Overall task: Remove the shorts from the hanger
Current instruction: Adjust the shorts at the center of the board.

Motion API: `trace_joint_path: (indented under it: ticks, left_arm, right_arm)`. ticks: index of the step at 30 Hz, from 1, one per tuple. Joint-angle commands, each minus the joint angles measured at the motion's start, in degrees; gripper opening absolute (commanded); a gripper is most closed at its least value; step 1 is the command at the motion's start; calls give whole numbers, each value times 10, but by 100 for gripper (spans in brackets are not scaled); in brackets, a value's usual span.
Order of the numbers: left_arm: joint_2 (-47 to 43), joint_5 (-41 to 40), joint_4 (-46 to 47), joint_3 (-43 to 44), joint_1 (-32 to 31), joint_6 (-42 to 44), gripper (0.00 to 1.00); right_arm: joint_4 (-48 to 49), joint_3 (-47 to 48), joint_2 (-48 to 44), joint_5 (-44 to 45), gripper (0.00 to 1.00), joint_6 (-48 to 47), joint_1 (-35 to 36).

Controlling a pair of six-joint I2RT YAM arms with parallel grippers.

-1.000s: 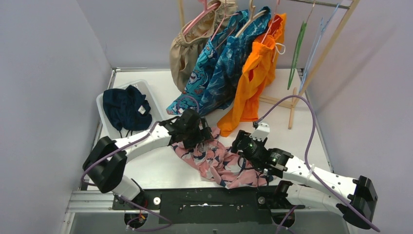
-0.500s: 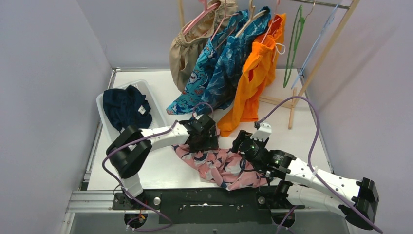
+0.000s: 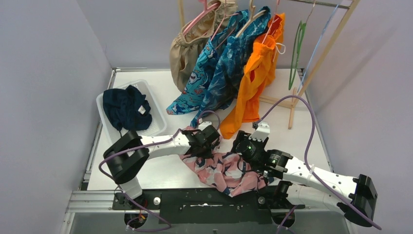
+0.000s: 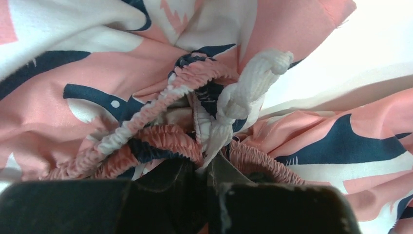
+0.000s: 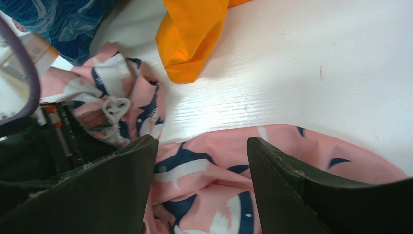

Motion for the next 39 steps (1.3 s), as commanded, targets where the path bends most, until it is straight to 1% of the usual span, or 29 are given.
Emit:
trace_joint_path:
  ticks: [1, 6, 8, 9, 10, 12, 15, 16, 18, 20, 21, 23, 25, 27, 28, 29, 32, 33, 36, 37, 39]
  left_arm:
    - [-85, -100, -73, -5, -2, 5, 0]
    - [-226, -212, -86, -5, 20, 6, 0]
    - [-287, -231, -85, -18, 48, 17, 0]
    - [-325, -222, -74, -27, 67, 36, 0]
    - [-349, -204, -57, -38, 85, 65, 0]
    - [-393, -137, -11, -58, 111, 146, 0]
    - [-414, -20, 25, -68, 114, 266, 0]
    - [-407, 19, 23, -66, 111, 283, 0]
    - [-380, 70, 14, -62, 101, 298, 0]
    - [-348, 90, 12, -67, 78, 300, 0]
    - [-331, 86, 10, -69, 64, 299, 1]
    - [-297, 71, 3, -74, 40, 299, 7]
    - [-266, 69, -3, -78, 30, 299, 15]
    - [-241, 76, 6, -83, 27, 292, 27]
    - [-235, 81, 16, -87, 26, 286, 35]
    - [-231, 93, 28, -91, 26, 281, 44]
    - [-227, 141, 70, -104, 24, 261, 60]
    - [-227, 154, 86, -110, 25, 252, 67]
    - [-211, 192, 111, -122, 24, 235, 75]
    - [-200, 194, 107, -121, 21, 233, 79]
    - [-180, 171, 87, -116, 6, 234, 80]
  right_arm:
    - [10, 33, 8, 44, 69, -6, 7]
    - [26, 34, 5, 45, 69, -21, 14]
    - [46, 30, -2, 41, 69, -33, 16]
    - [55, 27, -7, 40, 69, -38, 17]
    - [62, 23, -10, 41, 69, -40, 18]
    - [73, 17, -17, 45, 69, -40, 20]
    - [78, 13, -23, 56, 69, -36, 21]
    - [76, 13, -25, 60, 69, -32, 22]
    - [70, 14, -24, 69, 69, -24, 22]
    - [64, 16, -23, 76, 69, -17, 23]
    - [61, 17, -23, 79, 69, -15, 23]
    - [52, 21, -20, 82, 69, -10, 23]
    - [42, 25, -20, 87, 69, -2, 24]
    - [28, 25, -20, 95, 69, 15, 26]
    - [20, 25, -20, 99, 69, 23, 26]
    - [16, 25, -20, 102, 69, 28, 26]
    - [6, 25, -23, 105, 70, 36, 25]
    - [3, 24, -24, 105, 70, 39, 25]
    - [-1, 21, -26, 105, 71, 48, 25]
    - [-2, 21, -26, 104, 71, 52, 25]
    - [-6, 20, -26, 103, 71, 56, 25]
